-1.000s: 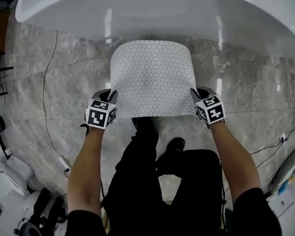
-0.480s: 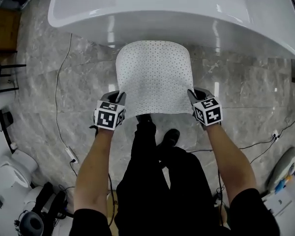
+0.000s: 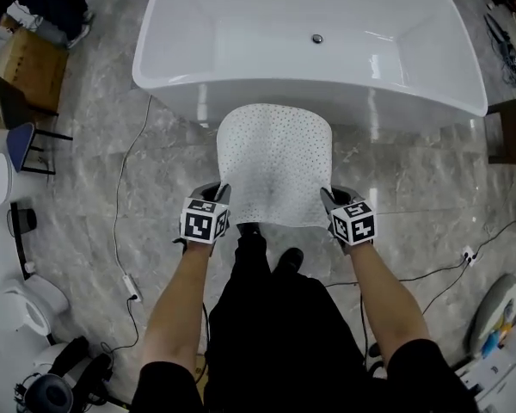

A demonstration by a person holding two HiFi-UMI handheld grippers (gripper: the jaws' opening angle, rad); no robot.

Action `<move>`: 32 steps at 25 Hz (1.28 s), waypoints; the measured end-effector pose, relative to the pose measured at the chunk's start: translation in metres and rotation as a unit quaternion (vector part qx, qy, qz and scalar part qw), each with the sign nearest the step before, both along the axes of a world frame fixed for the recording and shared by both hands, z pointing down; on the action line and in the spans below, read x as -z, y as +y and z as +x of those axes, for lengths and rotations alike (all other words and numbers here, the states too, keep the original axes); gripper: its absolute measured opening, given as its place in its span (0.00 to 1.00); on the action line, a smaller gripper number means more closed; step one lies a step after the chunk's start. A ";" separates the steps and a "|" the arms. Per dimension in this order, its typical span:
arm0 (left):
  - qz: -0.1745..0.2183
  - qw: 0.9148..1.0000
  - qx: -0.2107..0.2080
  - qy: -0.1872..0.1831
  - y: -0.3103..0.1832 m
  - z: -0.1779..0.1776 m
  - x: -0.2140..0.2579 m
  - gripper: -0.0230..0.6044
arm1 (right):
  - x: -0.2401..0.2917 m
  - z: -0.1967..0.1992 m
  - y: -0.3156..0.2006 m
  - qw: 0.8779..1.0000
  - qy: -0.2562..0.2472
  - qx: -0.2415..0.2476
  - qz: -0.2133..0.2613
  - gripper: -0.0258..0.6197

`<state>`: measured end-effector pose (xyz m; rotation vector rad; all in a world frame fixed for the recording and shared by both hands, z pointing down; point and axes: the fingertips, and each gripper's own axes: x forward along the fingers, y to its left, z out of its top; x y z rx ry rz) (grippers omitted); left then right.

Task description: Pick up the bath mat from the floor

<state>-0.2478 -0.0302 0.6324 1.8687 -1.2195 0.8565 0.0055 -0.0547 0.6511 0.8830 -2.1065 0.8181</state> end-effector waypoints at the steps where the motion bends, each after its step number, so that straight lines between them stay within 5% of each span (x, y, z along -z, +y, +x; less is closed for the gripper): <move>1: 0.005 1.000 0.001 0.002 0.004 0.003 0.012 0.10 | 0.013 0.005 0.004 1.000 -0.006 -0.011 0.002 0.10; 19: 0.106 0.989 0.055 0.082 0.020 0.066 0.206 0.10 | 0.181 0.073 0.046 0.984 -0.110 -0.123 0.073 0.10; 32: 0.173 0.981 0.000 0.082 0.007 0.078 0.295 0.10 | 0.276 0.087 0.038 0.954 -0.171 -0.208 0.134 0.10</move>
